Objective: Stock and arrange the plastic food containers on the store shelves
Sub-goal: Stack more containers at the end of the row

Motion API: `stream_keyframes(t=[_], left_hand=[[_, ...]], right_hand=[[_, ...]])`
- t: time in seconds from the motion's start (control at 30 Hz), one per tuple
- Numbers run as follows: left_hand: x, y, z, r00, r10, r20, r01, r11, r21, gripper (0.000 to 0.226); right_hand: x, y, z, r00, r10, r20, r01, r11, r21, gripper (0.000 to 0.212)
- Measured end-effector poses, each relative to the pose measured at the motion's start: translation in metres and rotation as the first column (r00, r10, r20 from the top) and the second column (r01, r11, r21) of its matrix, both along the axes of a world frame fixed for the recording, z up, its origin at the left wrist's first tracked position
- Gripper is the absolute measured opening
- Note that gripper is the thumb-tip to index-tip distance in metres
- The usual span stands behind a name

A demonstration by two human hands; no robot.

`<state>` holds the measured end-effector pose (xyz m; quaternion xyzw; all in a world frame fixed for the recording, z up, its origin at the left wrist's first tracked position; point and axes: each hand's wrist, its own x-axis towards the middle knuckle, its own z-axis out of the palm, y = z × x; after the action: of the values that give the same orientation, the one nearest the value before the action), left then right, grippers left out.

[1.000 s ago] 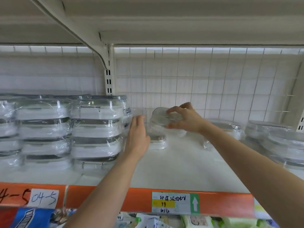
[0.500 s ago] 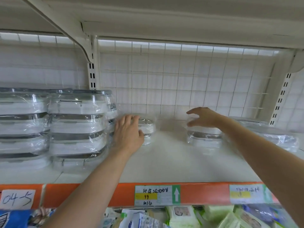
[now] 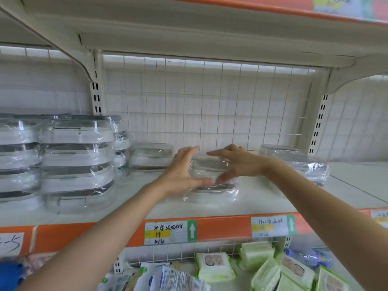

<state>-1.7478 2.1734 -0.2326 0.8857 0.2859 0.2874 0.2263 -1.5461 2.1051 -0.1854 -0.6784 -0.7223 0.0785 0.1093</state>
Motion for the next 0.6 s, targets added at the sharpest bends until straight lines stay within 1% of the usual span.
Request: stream_keyframes(t=[0.03,0.07,0.13,0.17,0.23,0.33,0.37,0.4,0.43,0.5,0.57,0.6], left_hand=[[0.003,-0.002,0.002,1.0,-0.007,0.002,0.007,0.999,-0.046,0.109],[0.004,-0.001,0.005,1.0,0.004,0.009,-0.004,0.998,-0.058,0.103],[-0.002,0.001,0.014,0.999,0.046,0.014,-0.046,0.999,0.002,0.085],[-0.008,0.003,0.019,0.998,0.064,0.016,-0.064,0.998,0.027,0.077],[-0.021,0.004,0.026,0.997,0.08,0.011,-0.081,0.996,0.046,0.063],[-0.044,0.004,0.029,0.994,0.099,0.044,-0.102,0.991,0.084,0.044],[-0.051,0.003,0.03,0.993,0.106,0.054,-0.11,0.99,0.086,0.041],[-0.057,0.002,0.031,0.992,0.115,0.043,-0.119,0.989,0.09,0.043],[-0.061,0.002,0.031,0.992,0.123,0.014,-0.124,0.988,0.092,0.05],[-0.063,-0.001,0.032,0.991,0.122,-0.06,-0.118,0.991,0.061,0.071],[-0.058,-0.005,0.034,0.974,0.115,-0.194,-0.104,0.992,0.067,0.087],[-0.053,-0.007,0.035,0.945,0.139,-0.297,-0.107,0.987,0.119,0.094]], right_hand=[[-0.003,-0.005,0.0,0.996,0.028,-0.09,-0.029,1.0,-0.011,0.095],[-0.006,-0.009,-0.002,0.979,0.04,-0.198,-0.045,0.999,-0.017,0.103],[-0.006,-0.015,-0.011,0.919,0.036,-0.394,-0.046,0.999,-0.017,0.115],[-0.005,-0.018,-0.017,0.889,0.028,-0.457,-0.044,0.999,-0.024,0.118],[-0.004,-0.02,-0.03,0.864,0.012,-0.503,-0.051,0.997,-0.063,0.121],[-0.005,-0.017,-0.042,0.884,0.019,-0.467,-0.05,0.997,-0.054,0.118],[-0.007,-0.016,-0.043,0.887,0.023,-0.461,-0.048,0.998,-0.042,0.116],[-0.009,-0.016,-0.042,0.886,0.03,-0.462,-0.052,0.998,-0.034,0.115],[-0.011,-0.016,-0.041,0.883,0.042,-0.467,-0.062,0.998,-0.028,0.115],[-0.019,-0.015,-0.04,0.879,0.074,-0.47,-0.095,0.995,-0.02,0.115],[-0.033,-0.01,-0.041,0.893,0.106,-0.437,-0.112,0.994,0.011,0.116],[-0.041,-0.006,-0.043,0.905,0.121,-0.408,-0.116,0.993,0.037,0.117]])
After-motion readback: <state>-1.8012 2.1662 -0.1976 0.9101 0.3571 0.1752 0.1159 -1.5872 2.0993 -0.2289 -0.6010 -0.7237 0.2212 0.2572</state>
